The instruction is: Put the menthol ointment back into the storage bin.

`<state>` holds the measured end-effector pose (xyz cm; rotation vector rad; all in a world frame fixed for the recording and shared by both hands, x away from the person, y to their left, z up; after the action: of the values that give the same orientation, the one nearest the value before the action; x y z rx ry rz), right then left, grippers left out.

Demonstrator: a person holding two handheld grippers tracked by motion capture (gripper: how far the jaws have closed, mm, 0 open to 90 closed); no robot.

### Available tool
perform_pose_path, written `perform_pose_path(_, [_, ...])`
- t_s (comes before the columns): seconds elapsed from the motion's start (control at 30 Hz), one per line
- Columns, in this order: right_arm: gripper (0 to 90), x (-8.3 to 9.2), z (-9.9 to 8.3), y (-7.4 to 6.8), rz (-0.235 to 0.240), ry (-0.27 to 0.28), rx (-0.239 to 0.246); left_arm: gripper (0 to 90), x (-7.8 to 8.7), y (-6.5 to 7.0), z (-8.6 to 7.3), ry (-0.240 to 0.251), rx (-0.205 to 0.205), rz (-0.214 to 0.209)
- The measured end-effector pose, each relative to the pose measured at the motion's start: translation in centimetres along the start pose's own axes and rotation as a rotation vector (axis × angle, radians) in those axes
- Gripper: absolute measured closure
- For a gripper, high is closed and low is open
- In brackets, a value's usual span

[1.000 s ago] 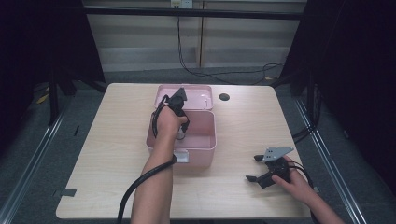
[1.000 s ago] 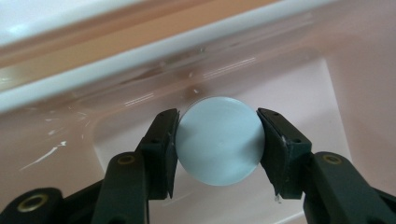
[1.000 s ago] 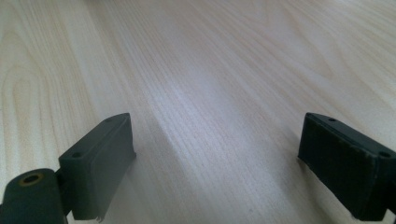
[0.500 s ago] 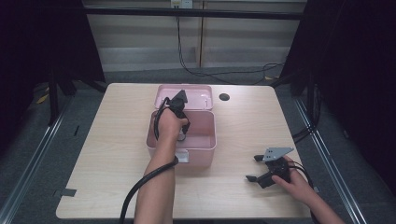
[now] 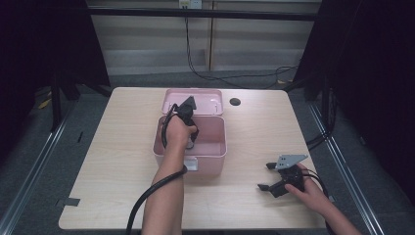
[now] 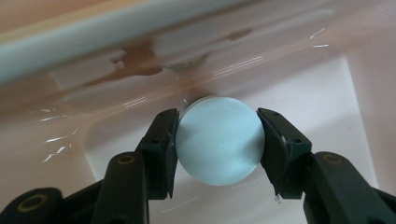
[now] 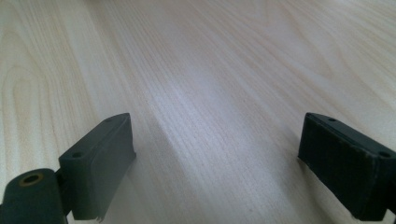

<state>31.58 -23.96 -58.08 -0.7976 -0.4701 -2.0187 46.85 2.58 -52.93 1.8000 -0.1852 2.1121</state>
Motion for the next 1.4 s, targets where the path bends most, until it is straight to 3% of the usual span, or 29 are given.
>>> perform_pose_path(0.87, [9.9, -0.01, 0.00, 0.01, 0.000, 0.000, 0.001, 49.9, -0.28, -0.02, 0.23, 0.027, -0.002, 0.000])
perform_pose_path(0.93, [9.9, 0.00, 0.00, 0.00, 0.000, 0.000, 0.000, 49.6, -0.31, -0.02, 0.25, 0.030, -0.016, -0.001])
perform_pose_path(1.4, [9.9, -0.02, 0.01, -0.03, 0.004, 0.001, 0.001, 40.4, -0.25, 0.15, 0.16, 0.027, -0.023, 0.001])
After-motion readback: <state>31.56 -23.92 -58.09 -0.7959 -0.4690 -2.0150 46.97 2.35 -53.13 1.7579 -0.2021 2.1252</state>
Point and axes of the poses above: each handheld gripper's, and its own axes: x roughly backward along the jaws, z roughly out of its top, y roughly to its right, the point moved 10 cm from there along -x, roughly forward along the jaws, and after that the axes turned 4 degrees about x, right-handed, at the moved point
